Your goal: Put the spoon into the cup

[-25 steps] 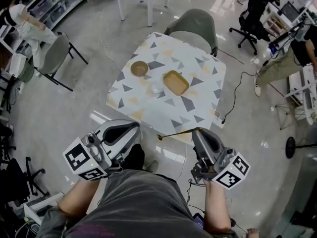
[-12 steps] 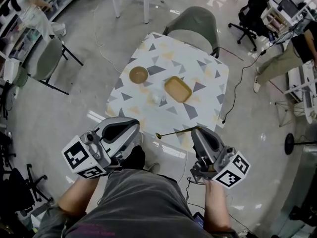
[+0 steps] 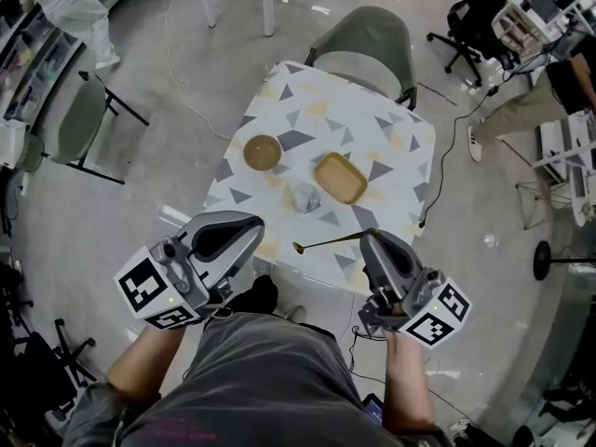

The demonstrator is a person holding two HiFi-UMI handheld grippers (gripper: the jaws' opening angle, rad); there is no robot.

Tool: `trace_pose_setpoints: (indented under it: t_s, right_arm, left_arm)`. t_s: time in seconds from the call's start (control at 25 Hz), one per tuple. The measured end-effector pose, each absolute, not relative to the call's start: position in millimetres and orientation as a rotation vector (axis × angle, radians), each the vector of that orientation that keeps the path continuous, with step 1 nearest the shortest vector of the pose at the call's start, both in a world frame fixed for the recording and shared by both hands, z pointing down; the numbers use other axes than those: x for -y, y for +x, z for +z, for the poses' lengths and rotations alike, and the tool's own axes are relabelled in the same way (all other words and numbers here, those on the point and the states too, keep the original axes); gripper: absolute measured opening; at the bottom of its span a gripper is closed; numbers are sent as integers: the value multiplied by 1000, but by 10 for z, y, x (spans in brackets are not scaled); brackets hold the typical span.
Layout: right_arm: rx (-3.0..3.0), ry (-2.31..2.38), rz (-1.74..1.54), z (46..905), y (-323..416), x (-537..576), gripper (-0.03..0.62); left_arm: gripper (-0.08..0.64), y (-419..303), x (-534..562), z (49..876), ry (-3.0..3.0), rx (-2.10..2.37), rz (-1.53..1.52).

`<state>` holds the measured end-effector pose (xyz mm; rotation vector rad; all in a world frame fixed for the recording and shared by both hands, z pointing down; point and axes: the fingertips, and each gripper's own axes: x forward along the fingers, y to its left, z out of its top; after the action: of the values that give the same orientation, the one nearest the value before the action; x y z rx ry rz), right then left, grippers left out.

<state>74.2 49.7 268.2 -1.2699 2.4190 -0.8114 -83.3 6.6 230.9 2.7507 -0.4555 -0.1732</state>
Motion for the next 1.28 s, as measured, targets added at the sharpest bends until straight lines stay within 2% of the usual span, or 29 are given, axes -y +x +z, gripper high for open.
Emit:
trace_pose_setpoints:
  t_s: [0.64, 1.28]
  right_arm:
    - [-2366, -1400, -833, 2829, 610, 282, 23]
    - [-2351, -1419, -926, 3409, 769, 712, 23]
  left_arm:
    - [17, -1004, 771, 2545, 2727, 366, -143]
    - [17, -885, 1120, 3094, 2670, 410, -57]
